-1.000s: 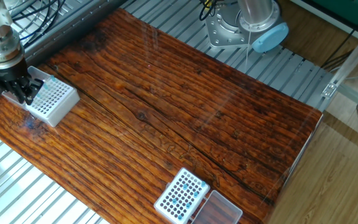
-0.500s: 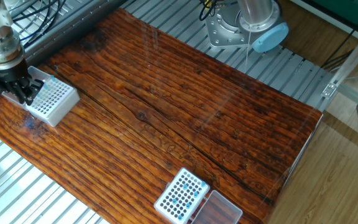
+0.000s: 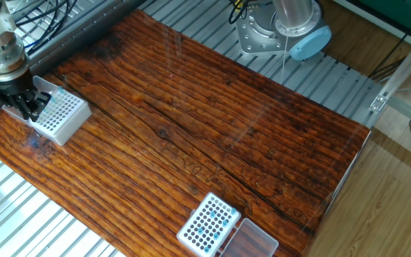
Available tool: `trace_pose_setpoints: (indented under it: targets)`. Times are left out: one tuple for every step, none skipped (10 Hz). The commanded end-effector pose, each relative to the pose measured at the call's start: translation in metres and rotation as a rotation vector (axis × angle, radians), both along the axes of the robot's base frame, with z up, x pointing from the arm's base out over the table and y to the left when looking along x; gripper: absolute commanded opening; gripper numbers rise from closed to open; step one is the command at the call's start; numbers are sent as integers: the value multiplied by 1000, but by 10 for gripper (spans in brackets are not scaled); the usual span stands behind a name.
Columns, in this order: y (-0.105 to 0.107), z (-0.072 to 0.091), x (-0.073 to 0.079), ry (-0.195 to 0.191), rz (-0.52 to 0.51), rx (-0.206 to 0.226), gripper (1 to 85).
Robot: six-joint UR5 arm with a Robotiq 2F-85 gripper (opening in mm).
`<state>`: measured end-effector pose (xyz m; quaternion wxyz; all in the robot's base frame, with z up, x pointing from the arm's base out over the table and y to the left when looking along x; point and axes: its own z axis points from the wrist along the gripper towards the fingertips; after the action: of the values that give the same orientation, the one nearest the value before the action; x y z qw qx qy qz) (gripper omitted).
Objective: Transfer all medium pipette tips from one holder to another
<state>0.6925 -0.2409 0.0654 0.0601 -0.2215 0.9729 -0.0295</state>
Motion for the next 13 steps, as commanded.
trace_pose_setpoints:
  targets:
    - [1,-1,0,-5,-8,11,203]
    - [0,-1,-1,-3,-13,8,163]
    - [-1,0,-1,-3,-16,4,133]
    - [-1,1,-1,-1,-19,4,110]
    - [-2,2,-1,-1,-20,3,107]
    - [-2,4,-1,-1,-20,3,103]
    - [-2,7,-1,-1,-19,1,103]
    - [-3,10,0,0,-17,-2,103]
    - [-1,13,0,5,-16,2,103]
    - [0,16,2,7,-14,4,103]
    - [0,18,2,8,-12,2,103]
    - [0,22,3,11,-9,0,103]
    - [1,27,4,17,-9,0,103]
